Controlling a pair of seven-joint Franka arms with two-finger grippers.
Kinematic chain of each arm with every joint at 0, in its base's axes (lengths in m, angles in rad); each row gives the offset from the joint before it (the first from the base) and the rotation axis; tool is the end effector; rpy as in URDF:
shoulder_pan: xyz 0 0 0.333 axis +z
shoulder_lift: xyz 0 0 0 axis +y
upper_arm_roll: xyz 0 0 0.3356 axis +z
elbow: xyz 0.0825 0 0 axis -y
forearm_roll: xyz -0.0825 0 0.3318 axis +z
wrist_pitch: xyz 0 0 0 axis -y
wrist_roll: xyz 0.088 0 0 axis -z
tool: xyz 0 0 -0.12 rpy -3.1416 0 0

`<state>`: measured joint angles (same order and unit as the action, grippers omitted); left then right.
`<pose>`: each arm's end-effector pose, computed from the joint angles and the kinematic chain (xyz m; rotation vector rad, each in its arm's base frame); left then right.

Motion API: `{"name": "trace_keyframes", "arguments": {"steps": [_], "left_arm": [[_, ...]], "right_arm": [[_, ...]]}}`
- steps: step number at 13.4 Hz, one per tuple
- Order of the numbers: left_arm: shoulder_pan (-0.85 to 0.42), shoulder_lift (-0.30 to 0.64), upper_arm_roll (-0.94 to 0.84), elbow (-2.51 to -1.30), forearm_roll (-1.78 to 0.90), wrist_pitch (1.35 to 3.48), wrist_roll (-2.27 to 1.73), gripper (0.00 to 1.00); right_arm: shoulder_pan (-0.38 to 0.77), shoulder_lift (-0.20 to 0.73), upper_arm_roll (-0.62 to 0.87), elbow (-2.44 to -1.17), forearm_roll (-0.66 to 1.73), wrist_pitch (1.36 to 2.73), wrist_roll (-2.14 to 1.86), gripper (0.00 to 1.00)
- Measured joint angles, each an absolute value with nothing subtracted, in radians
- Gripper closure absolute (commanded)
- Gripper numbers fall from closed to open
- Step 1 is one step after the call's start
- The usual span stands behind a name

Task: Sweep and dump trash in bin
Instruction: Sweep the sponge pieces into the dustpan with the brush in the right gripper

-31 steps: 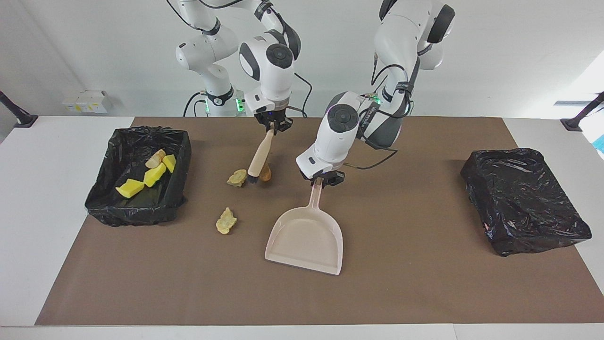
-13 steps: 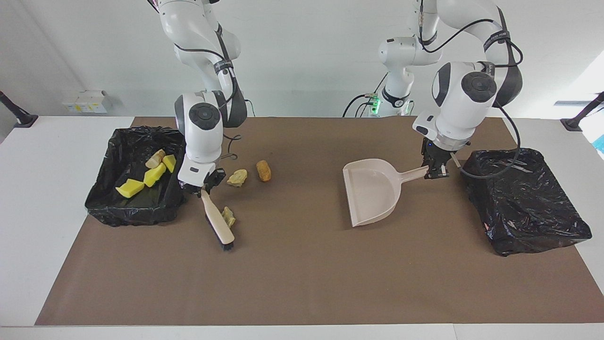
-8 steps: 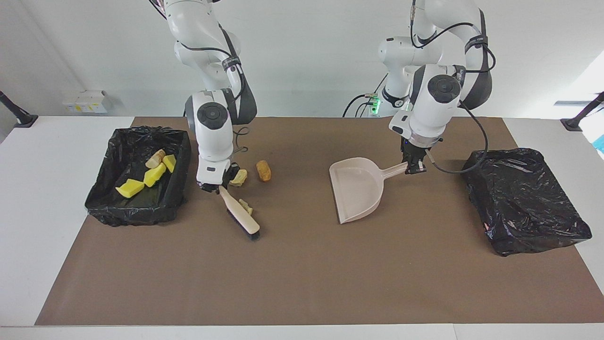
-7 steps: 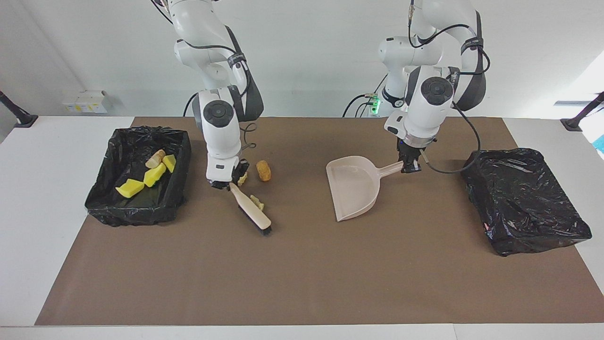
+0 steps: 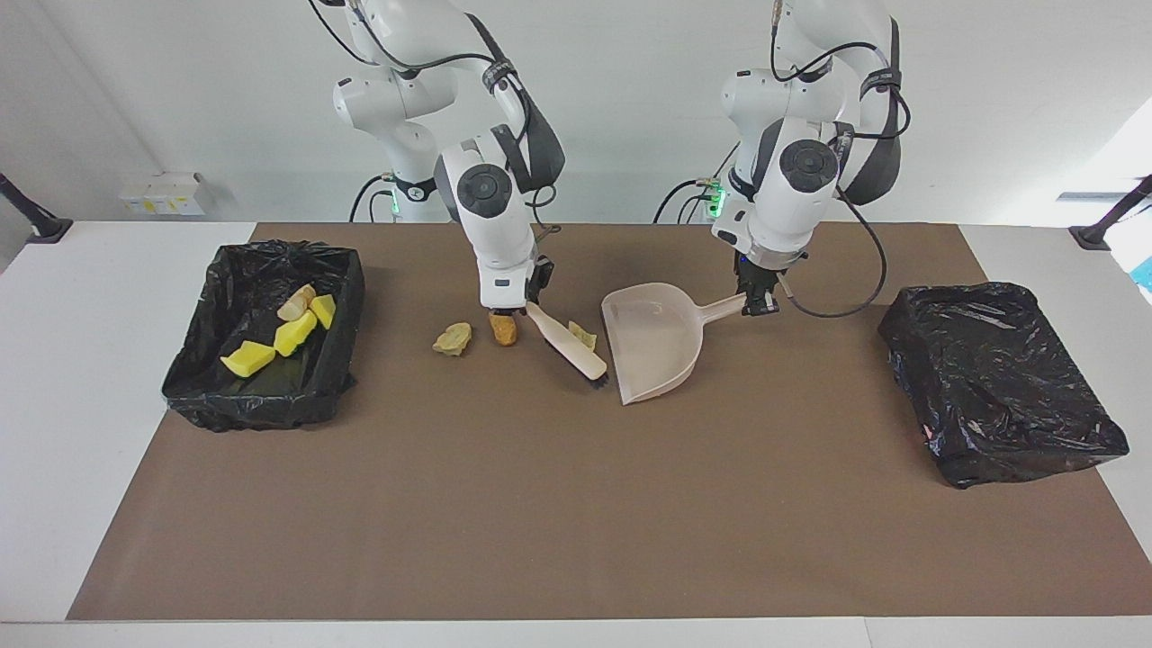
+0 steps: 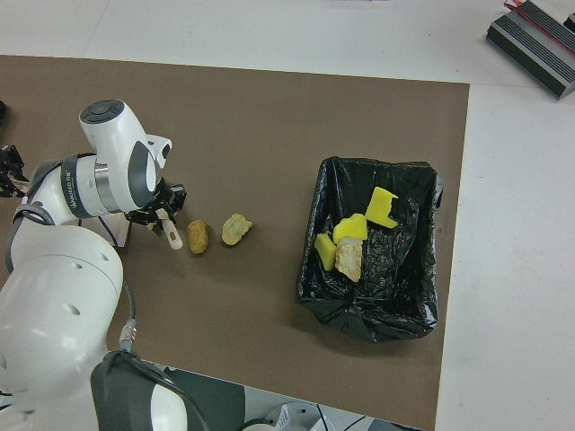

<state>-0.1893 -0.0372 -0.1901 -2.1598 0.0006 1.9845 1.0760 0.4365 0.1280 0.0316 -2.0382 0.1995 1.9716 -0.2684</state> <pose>0.4331 -0.1733 0.4365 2.3110 -2.0579 -0.2061 0.4482 0.2430 0.4041 -2.8151 -0.9339 0.3146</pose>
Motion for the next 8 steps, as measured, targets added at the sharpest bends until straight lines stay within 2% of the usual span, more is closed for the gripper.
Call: {"name": "trace_keyframes", "arguments": {"steps": [4,6,8], "left_arm": [[-0.196,-0.038,-0.190,-2.173,-0.001,2.002,1.053,1.00],[-0.214,-0.038,-0.191,-2.187,-0.006,2.029,1.000,1.00],[-0.239,-0.038,-0.191,-2.193,-0.011,2.049,0.955,1.00]], "right_arm": [[0.397,0.052,0.011,-2.019,0.205,1.807,-0.059,1.00],[0.325,0.000,0.006,-2.018,0.204,1.734,0.014,1.00],[0.233,-0.020,0.003,-2.032,0.194,1.720,0.091,1.00]]}}
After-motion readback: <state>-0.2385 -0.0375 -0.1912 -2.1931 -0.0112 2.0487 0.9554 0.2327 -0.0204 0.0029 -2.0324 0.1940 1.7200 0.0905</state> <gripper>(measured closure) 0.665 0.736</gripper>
